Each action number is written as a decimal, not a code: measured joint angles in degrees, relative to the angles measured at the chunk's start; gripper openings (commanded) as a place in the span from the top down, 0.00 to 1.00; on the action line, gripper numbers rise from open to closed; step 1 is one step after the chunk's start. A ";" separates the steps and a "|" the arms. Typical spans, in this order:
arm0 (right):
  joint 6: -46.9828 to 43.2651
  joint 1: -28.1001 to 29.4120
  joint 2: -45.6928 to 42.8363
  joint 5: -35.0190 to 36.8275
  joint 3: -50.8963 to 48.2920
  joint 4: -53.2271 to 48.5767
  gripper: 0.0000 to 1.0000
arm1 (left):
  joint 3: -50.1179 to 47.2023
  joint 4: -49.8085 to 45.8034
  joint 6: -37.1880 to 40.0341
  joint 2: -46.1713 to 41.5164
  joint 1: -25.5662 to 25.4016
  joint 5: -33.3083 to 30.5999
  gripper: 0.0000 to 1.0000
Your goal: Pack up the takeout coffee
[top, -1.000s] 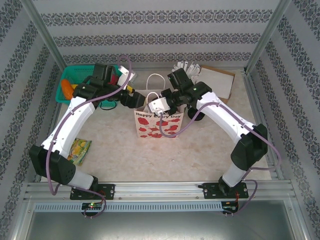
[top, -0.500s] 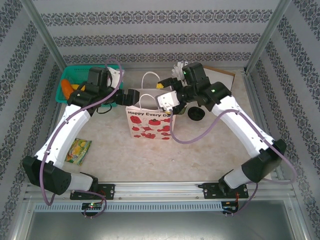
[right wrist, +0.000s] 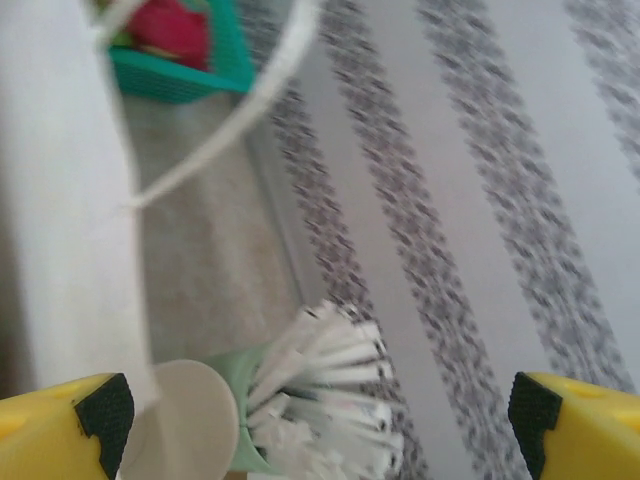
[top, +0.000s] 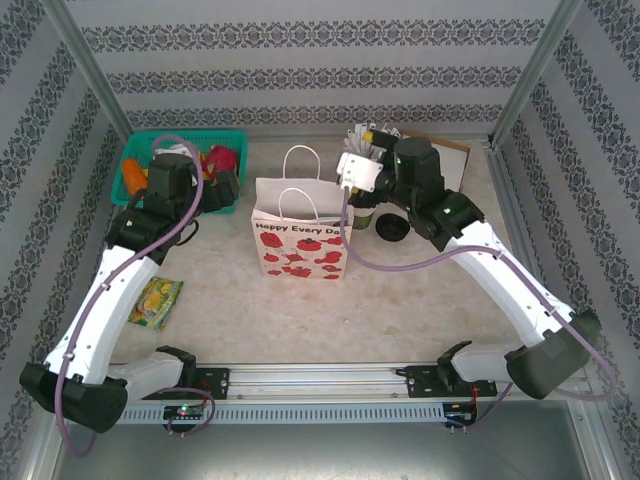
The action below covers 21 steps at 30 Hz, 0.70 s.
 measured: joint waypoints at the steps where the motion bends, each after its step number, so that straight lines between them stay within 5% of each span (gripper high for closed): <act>1: 4.79 -0.02 -0.61 2.51 -0.79 1.81 0.02 | -1.01 -0.09 -1.99 0.11 0.02 -1.49 0.00; 10: 44.94 -5.14 -3.41 17.44 -2.58 5.51 0.02 | -7.61 -0.66 -13.22 11.87 -0.24 3.15 0.00; 21: 62.40 -17.31 -12.66 20.57 -15.43 3.93 0.02 | -7.93 0.96 -17.90 14.51 -3.58 9.05 0.00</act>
